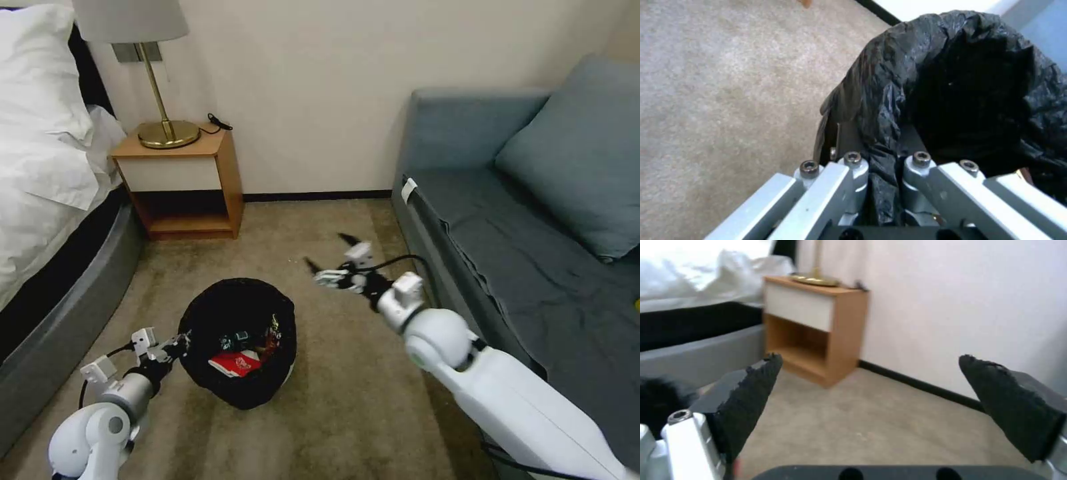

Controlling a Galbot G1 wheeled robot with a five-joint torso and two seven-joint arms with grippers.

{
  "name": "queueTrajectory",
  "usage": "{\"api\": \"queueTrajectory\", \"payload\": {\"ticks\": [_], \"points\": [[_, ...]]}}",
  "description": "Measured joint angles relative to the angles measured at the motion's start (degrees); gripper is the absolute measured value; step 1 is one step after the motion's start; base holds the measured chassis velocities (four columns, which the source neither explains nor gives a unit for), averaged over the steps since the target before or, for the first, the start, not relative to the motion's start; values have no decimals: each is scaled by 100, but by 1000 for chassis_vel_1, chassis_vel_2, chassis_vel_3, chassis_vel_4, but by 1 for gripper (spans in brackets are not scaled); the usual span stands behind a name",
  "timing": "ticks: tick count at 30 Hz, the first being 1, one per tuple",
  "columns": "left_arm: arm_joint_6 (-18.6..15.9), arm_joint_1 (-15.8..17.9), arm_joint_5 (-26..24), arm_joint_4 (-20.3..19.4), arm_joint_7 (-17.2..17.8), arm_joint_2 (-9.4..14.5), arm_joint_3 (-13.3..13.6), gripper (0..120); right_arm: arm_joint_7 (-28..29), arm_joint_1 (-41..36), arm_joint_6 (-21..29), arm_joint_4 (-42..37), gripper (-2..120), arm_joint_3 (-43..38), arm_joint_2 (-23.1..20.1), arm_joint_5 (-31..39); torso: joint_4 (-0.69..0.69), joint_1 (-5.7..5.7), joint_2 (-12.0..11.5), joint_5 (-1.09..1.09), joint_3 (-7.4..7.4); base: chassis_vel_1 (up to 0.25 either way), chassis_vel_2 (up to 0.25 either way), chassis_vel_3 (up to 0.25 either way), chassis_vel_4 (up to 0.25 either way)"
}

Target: Pick up the trash bin, then pick up the garbage on the floor and place it into the trash bin.

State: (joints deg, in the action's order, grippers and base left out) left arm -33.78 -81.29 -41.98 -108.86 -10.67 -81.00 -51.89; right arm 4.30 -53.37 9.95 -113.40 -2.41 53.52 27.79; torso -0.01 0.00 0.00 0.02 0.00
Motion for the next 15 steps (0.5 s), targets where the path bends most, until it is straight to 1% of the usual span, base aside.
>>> {"api": "queueTrajectory", "payload": {"ticks": [3, 5, 6, 9, 10, 13, 15], "points": [[23, -54, 48, -22, 29, -57, -25, 4, 17, -541, 94, -367, 100, -665, 42, -95, 2, 0, 0, 0, 0, 0, 0, 0, 0], [23, -60, 48, -11, 103, -67, -33, 4, -62, -955, 145, -614, 100, -1143, 77, -225, 0, 0, 0, -2, 0, 0, 0, 0, 0], [23, -60, 48, -11, 103, -67, -33, 4, -62, -955, 145, -614, 100, -1143, 77, -225, 0, 0, 0, -2, 0, 0, 0, 0, 0], [-15, -22, -6, 70, 270, -49, -32, 4, -183, -1546, 205, -913, 100, -1720, 155, -471, 2, 0, 0, -2, 0, 0, 0, 0, 0], [-15, -22, -6, 70, 270, -49, -32, 4, -183, -1546, 205, -913, 100, -1720, 155, -471, 2, 0, 0, -2, 0, 0, 0, 0, 0], [-48, 63, -114, 181, 460, -29, -5, 4, -318, -2176, 248, -1238, 100, -2163, 325, -718, 0, 0, 0, -2, 0, 0, 0, 0, 0], [-55, 79, -141, 198, 496, -29, 5, 4, -337, -2324, 250, -1307, 100, -2246, 388, -780, 1, 0, 0, -2, 0, 0, 0, 0, 0]]}}
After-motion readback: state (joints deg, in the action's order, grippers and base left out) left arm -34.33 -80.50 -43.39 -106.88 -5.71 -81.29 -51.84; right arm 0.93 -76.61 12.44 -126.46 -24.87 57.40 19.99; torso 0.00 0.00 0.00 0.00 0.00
